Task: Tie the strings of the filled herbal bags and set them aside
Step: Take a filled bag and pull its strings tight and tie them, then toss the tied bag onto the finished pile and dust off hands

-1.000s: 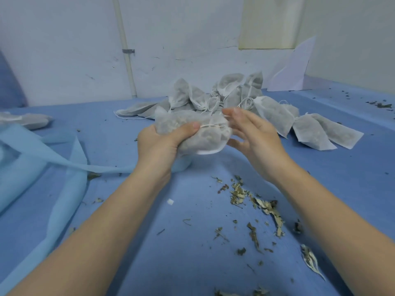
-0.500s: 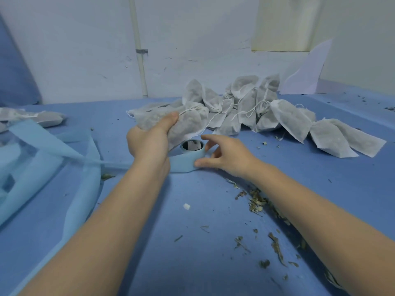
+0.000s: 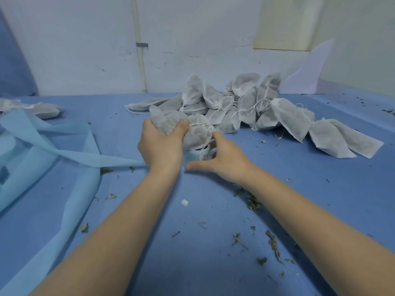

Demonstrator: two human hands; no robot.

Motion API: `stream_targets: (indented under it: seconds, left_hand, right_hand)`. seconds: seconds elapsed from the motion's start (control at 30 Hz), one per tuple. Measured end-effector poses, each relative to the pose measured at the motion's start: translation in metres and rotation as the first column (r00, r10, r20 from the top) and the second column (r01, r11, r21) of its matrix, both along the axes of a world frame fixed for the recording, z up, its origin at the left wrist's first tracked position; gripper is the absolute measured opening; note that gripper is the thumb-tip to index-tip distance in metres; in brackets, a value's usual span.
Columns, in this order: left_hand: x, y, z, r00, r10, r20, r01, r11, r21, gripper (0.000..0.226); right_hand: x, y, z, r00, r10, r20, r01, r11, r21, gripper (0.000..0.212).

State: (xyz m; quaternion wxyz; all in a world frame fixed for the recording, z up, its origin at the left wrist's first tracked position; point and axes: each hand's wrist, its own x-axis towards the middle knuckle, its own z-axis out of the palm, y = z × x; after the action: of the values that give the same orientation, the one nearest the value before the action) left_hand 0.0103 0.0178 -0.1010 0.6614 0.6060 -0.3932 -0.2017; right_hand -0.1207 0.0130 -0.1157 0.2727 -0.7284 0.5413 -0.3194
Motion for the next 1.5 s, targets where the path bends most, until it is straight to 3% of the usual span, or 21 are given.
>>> stream_targets:
  seconds: [0.07, 0.2, 0.4, 0.6, 1.2, 1.5]
  left_hand:
    - [0.001, 0.000, 0.000, 1.000, 0.011, 0.018, -0.011, 1.000, 0.001, 0.037]
    - [0.001, -0.002, -0.001, 0.999, 0.005, 0.052, -0.005, 1.000, 0.004, 0.038]
    - [0.001, -0.001, -0.002, 0.997, 0.019, 0.074, -0.019, 1.000, 0.004, 0.039]
    - [0.000, -0.001, -0.004, 0.998, 0.008, 0.055, -0.008, 1.000, 0.002, 0.038]
    - [-0.007, 0.003, -0.005, 0.991, 0.107, 0.082, -0.105, 0.994, -0.022, 0.041]
    - [-0.005, 0.004, -0.003, 0.989, 0.114, 0.089, -0.116, 0.993, 0.010, 0.044]
  right_hand:
    - [-0.006, 0.007, -0.001, 0.999, 0.002, 0.052, -0.004, 1.000, 0.031, 0.067]
    - [-0.014, 0.013, -0.003, 0.994, -0.037, 0.108, 0.039, 0.999, -0.023, 0.035]
    - [-0.012, 0.010, -0.006, 0.965, -0.121, 0.234, 0.131, 0.991, -0.029, 0.039]
    - [-0.013, 0.011, -0.005, 0.949, -0.195, 0.248, 0.214, 0.976, -0.052, 0.018]
    - [-0.001, 0.019, -0.009, 0.973, -0.208, 0.097, 0.219, 0.967, -0.128, 0.017]
    - [-0.003, 0.034, -0.003, 1.000, -0.005, 0.023, 0.007, 0.998, -0.059, 0.022]
